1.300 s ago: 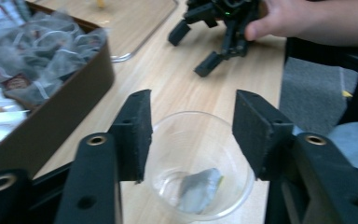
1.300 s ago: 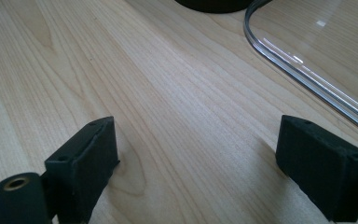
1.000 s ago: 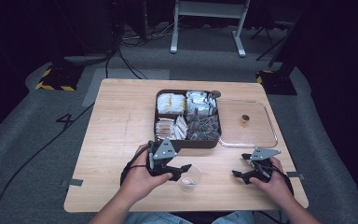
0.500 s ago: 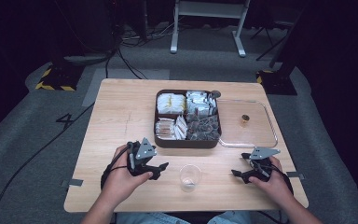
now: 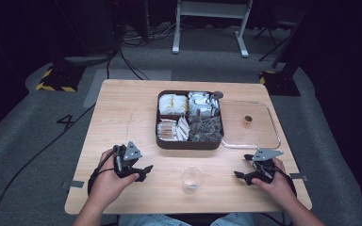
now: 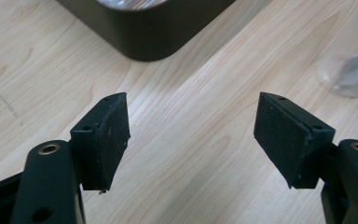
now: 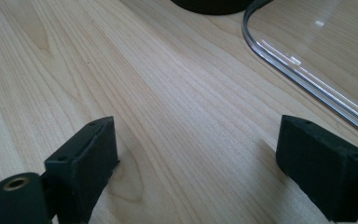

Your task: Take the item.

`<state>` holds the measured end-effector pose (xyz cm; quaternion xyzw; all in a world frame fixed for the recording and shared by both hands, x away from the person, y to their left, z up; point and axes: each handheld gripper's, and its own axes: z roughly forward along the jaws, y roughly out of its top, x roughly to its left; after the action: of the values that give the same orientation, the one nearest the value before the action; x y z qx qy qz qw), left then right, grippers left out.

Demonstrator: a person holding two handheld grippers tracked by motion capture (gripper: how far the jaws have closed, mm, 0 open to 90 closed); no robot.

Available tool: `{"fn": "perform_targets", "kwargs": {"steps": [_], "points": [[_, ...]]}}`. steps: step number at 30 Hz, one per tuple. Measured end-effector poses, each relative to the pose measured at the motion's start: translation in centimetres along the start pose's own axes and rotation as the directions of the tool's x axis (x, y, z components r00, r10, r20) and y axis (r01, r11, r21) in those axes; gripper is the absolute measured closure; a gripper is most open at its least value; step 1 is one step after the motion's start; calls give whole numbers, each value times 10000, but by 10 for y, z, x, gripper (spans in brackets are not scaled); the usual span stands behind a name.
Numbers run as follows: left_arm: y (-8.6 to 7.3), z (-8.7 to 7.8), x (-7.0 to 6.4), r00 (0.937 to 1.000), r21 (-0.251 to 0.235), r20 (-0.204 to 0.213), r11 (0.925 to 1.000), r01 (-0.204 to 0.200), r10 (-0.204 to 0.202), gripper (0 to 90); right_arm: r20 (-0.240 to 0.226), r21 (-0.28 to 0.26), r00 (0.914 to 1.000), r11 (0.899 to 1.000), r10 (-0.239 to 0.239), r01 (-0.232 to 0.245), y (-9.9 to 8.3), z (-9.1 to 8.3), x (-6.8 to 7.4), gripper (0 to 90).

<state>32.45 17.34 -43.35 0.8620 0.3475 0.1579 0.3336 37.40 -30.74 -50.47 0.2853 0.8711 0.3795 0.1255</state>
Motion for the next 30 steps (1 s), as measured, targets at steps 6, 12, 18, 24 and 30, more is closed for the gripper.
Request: {"fn": "perform_targets", "kwargs": {"steps": [6, 12, 18, 24, 30], "points": [[-15, 9, 14, 9993, 596, -152, 9976, 351, -343, 269, -1, -1, 10000, 10000, -5, 5, 0, 0, 0, 127], [-29, 19, 23, 9985, 1039, -218, 9933, 514, -494, 265, -2, -3, 10000, 10000, -3, 3, 0, 0, 0, 127], [-43, 23, 27, 9967, 1104, -311, 9908, 778, -748, 262, -2, 1, 10000, 10000, -3, 3, 0, 0, 0, 127], [-57, 27, 29, 9956, 1183, -383, 9889, 897, -857, 259, -1, -1, 10000, 10000, 1, -1, 0, 0, 0, 127], [-70, 28, 31, 9939, 259, -192, 9937, 1091, -1086, 198, -1, -2, 10000, 10000, -2, 2, 0, 0, 0, 127]]}}
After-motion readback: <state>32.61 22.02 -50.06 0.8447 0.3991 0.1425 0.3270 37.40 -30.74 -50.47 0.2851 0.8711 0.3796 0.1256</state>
